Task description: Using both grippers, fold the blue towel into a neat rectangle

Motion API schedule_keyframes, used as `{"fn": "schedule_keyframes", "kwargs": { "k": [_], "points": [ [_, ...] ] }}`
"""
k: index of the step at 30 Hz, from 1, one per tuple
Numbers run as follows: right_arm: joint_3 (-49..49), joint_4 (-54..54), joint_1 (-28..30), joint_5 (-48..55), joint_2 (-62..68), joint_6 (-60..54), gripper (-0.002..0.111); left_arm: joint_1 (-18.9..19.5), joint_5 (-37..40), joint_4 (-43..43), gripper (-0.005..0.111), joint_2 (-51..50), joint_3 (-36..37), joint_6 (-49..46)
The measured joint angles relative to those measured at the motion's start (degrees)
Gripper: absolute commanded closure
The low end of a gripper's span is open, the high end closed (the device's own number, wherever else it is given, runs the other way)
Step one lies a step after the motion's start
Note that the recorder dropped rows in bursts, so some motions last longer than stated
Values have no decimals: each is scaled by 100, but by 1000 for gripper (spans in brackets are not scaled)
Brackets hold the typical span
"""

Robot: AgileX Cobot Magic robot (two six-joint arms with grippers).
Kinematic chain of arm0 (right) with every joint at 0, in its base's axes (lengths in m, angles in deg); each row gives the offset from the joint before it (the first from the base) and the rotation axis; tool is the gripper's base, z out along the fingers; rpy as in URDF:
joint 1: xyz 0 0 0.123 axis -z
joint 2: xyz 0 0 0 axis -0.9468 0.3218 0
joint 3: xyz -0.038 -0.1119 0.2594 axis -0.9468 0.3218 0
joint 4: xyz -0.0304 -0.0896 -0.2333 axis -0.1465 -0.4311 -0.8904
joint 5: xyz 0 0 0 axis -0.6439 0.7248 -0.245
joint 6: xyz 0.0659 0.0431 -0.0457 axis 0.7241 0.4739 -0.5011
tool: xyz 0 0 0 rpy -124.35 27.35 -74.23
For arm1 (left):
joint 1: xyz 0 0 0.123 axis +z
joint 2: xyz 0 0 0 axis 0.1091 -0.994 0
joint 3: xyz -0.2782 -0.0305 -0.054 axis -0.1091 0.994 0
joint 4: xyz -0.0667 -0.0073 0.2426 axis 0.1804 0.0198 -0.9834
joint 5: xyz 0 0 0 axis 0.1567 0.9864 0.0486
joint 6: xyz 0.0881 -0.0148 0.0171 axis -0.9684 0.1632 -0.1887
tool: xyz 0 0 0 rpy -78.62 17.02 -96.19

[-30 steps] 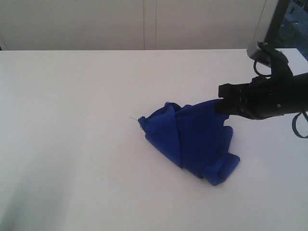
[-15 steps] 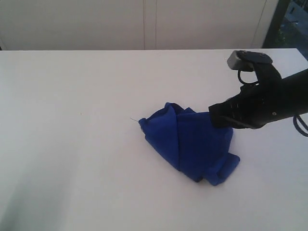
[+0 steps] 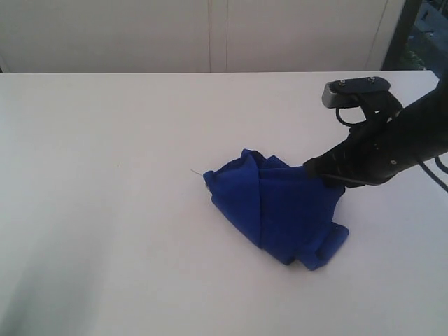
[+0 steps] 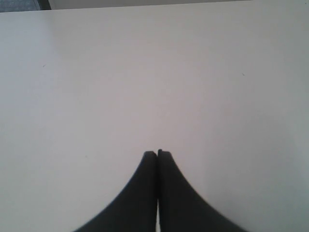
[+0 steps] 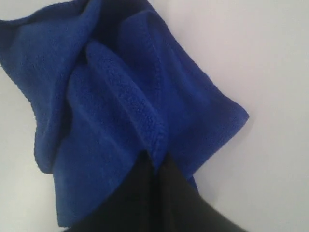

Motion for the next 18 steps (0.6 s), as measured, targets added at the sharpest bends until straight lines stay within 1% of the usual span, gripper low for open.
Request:
{"fn": "schedule_keyframes", "kwargs": {
  "k": [5,18],
  "points": [
    [0,-21,0,-36,203,21,108,0,0,0,107,0,0,0],
    [0,-21,0,-58,219,21,108,0,0,0,107,0,0,0]
  ]
}}
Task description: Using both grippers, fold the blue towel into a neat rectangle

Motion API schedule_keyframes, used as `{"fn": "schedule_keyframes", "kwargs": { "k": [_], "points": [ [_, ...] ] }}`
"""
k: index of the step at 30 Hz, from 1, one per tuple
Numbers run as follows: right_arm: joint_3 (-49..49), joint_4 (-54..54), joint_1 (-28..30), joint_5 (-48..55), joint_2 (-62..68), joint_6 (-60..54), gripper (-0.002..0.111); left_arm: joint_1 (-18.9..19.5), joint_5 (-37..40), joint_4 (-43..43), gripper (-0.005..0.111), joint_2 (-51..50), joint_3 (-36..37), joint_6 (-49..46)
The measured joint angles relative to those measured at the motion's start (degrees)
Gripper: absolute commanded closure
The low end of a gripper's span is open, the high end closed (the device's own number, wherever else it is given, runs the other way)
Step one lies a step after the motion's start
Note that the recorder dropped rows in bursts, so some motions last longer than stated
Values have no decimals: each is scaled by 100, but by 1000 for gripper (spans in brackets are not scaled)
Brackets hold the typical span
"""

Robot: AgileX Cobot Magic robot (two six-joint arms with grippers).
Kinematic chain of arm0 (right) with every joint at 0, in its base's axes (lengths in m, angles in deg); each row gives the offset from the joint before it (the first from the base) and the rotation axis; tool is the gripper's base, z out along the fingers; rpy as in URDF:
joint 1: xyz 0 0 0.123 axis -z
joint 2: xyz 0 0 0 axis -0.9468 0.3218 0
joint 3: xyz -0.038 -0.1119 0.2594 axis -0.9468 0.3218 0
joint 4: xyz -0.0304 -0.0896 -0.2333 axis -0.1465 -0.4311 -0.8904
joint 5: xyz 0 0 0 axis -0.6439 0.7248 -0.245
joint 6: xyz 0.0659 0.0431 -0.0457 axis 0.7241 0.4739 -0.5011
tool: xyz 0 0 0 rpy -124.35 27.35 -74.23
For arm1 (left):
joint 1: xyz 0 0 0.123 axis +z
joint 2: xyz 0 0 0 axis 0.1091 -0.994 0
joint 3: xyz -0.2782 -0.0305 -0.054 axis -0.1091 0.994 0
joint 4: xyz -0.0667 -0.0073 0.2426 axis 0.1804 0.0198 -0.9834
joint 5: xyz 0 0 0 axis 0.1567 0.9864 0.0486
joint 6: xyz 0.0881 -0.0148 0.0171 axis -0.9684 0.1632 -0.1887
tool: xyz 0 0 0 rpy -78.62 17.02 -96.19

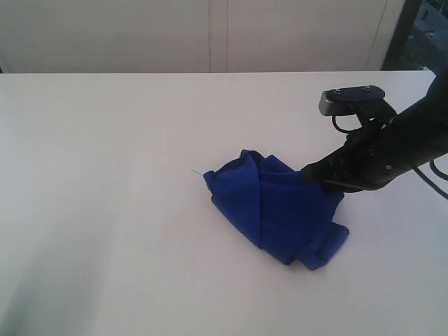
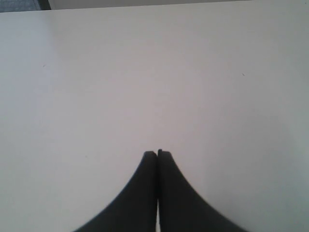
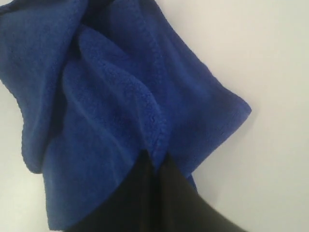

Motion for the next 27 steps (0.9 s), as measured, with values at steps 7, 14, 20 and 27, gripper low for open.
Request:
{"fn": "schedule_keyframes", "kwargs": {
  "k": [7,14,20,27],
  "points": [
    [0,0,0,0,0,20,108,0,0,0,107,0,0,0],
    [0,-11,0,0,0,243,108,0,0,0,107,0,0,0],
    [-248,-589,-3,375,0,823,108,0,0,0,107,0,0,0],
    [-289,-773,-3,461,0,987,108,0,0,0,107,0,0,0]
  ]
}}
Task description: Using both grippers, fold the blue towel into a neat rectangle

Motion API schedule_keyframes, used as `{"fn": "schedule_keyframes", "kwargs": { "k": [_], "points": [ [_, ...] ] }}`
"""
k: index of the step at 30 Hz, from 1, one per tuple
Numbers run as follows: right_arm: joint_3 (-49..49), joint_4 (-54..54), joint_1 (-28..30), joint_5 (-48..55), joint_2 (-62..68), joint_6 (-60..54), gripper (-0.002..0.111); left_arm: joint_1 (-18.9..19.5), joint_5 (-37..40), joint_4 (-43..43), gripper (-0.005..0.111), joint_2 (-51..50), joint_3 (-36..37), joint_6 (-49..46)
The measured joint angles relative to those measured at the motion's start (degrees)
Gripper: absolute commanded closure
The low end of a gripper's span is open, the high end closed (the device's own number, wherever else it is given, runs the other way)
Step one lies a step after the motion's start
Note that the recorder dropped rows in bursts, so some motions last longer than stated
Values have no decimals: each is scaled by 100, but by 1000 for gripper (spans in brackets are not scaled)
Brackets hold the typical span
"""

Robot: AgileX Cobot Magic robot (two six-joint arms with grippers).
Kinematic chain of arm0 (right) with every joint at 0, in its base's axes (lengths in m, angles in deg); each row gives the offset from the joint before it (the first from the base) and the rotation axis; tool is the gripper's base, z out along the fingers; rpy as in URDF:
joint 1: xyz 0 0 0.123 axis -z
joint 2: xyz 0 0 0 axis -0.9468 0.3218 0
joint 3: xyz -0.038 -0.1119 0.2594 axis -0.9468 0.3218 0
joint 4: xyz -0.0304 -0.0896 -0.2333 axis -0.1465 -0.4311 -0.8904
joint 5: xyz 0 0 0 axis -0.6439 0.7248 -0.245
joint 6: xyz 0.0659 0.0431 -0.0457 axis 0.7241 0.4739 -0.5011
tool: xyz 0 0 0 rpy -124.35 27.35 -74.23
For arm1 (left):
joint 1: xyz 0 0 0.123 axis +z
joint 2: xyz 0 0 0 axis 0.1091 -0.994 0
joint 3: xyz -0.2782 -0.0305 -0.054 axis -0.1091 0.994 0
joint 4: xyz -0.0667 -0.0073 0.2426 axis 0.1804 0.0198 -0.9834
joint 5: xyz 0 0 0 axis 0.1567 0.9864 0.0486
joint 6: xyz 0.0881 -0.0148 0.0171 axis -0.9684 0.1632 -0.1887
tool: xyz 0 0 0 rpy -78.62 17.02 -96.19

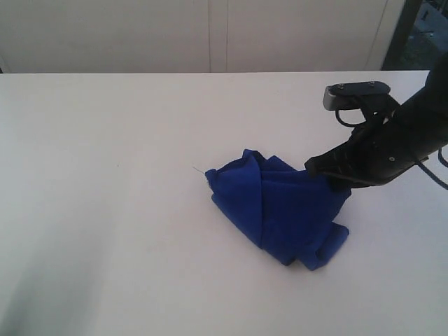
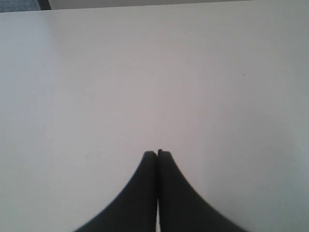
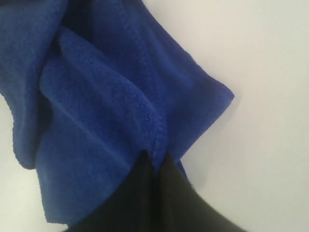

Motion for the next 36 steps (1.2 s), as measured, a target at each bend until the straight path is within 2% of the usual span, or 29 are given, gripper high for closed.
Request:
{"fn": "schedule_keyframes", "kwargs": {
  "k": [30,36],
  "points": [
    [0,11,0,-44,159,0,108,0,-15,0,107,0,9,0],
    [0,61,0,-48,163,0,108,0,-737,0,107,0,9,0]
  ]
}}
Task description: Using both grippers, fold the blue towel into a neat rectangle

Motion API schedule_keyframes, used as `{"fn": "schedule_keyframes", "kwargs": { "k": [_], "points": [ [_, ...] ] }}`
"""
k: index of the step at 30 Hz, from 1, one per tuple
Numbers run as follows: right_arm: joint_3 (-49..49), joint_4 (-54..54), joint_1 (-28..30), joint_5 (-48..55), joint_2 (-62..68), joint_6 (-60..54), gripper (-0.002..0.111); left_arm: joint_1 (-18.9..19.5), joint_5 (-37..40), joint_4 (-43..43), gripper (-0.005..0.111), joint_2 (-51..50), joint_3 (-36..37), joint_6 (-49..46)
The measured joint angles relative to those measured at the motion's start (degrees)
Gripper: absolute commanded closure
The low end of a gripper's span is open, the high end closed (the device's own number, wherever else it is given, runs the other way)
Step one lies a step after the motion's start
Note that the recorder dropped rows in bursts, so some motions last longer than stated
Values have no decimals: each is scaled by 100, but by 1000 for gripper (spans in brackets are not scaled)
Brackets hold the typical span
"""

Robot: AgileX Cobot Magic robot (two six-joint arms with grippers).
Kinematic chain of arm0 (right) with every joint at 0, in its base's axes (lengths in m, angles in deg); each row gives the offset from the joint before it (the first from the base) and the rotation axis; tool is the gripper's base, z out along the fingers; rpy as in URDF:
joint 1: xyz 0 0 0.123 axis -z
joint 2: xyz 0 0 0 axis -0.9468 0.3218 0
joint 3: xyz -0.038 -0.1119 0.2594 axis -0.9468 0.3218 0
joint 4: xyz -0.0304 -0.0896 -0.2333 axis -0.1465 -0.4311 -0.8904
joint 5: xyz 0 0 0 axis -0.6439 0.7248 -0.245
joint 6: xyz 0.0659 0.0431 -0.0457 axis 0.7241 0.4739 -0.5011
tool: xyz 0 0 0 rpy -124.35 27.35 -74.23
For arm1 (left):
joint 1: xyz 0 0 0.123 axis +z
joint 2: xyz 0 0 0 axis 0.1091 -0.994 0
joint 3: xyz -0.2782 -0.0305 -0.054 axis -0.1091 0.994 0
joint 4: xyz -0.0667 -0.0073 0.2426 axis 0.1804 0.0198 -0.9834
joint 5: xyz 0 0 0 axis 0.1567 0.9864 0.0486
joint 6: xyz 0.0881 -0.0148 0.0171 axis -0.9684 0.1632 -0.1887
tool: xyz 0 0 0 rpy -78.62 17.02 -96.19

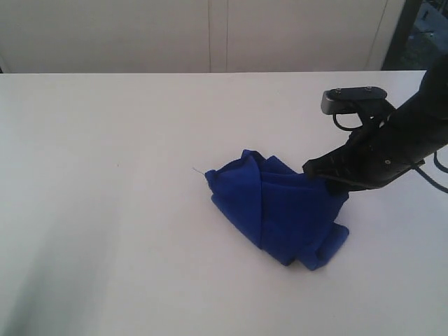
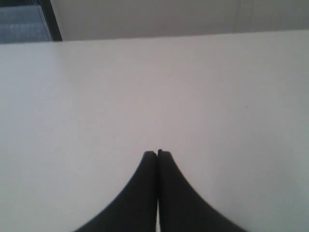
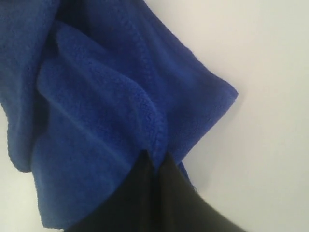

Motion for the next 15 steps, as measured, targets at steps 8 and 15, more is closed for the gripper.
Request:
{"fn": "schedule_keyframes", "kwargs": {
  "k": [8,15],
  "points": [
    [0,0,0,-10,0,0,108,0,-707,0,107,0,0,0],
    [0,0,0,-23,0,0,108,0,-957,0,107,0,0,0]
  ]
}}
